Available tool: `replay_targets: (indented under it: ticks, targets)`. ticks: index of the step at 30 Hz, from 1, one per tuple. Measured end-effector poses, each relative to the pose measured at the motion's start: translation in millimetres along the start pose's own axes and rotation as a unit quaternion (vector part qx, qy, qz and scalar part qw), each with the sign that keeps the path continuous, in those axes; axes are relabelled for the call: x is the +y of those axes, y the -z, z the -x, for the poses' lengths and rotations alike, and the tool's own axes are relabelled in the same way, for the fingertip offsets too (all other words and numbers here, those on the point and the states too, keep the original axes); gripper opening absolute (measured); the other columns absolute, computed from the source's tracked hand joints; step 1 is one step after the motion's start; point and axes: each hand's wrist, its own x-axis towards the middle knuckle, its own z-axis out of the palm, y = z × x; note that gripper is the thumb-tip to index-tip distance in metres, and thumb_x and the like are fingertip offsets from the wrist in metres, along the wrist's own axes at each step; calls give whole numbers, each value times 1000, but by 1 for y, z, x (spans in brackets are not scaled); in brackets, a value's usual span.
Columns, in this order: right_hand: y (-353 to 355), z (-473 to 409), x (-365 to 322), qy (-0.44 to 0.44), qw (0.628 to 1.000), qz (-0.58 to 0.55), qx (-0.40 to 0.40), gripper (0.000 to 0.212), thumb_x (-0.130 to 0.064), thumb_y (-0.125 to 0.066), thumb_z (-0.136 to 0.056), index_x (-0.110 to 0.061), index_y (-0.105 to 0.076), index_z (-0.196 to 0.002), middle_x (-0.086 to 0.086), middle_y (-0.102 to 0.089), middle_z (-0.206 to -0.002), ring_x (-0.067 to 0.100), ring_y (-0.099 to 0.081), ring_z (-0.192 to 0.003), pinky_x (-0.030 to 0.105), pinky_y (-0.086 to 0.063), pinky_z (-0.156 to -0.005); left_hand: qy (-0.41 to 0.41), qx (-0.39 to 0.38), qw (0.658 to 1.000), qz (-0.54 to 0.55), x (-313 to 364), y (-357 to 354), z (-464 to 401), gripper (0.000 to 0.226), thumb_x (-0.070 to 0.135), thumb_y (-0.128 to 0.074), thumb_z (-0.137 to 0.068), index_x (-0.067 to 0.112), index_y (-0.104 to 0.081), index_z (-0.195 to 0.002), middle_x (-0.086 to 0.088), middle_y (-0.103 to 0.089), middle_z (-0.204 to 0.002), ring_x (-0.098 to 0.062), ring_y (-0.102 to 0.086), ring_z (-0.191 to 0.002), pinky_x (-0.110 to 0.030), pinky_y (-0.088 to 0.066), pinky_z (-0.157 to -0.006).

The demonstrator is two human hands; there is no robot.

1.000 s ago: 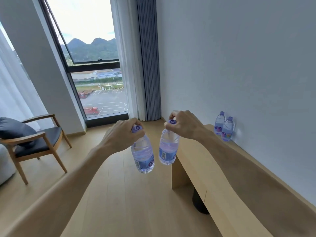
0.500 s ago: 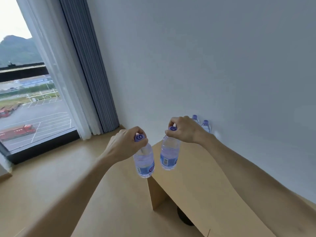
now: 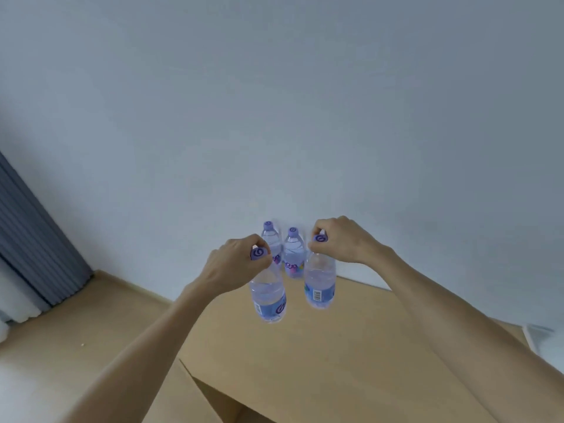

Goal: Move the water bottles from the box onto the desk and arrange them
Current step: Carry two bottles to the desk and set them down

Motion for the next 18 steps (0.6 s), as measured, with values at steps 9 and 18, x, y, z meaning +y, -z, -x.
replay_targets:
  ticks: [9,18]
  targets:
    - [-6,-43,88,-75,997,9,3,12,-40,-59,-85,-30,-60,-92,-9,-61,-85,11,-57,-72,25,-39,-55,-58,-87,994,-42,22,-73,-120,12,43,-47,-85,36,-54,-90,14,-56,-64,-10,-57,-66,-30,-41,-67]
    - [-33,-72,131,-78,996,43,-22,20,-35,-52,-90,-24,-59,-106,-3,-57,-93,20,-54,-82,27,-34,-60,-51,-124,989,-59,18,-129,-187,21,50,-53,-86,32,-55,-98,11,-55,-76,-16,-58,-74,-28,-37,-56]
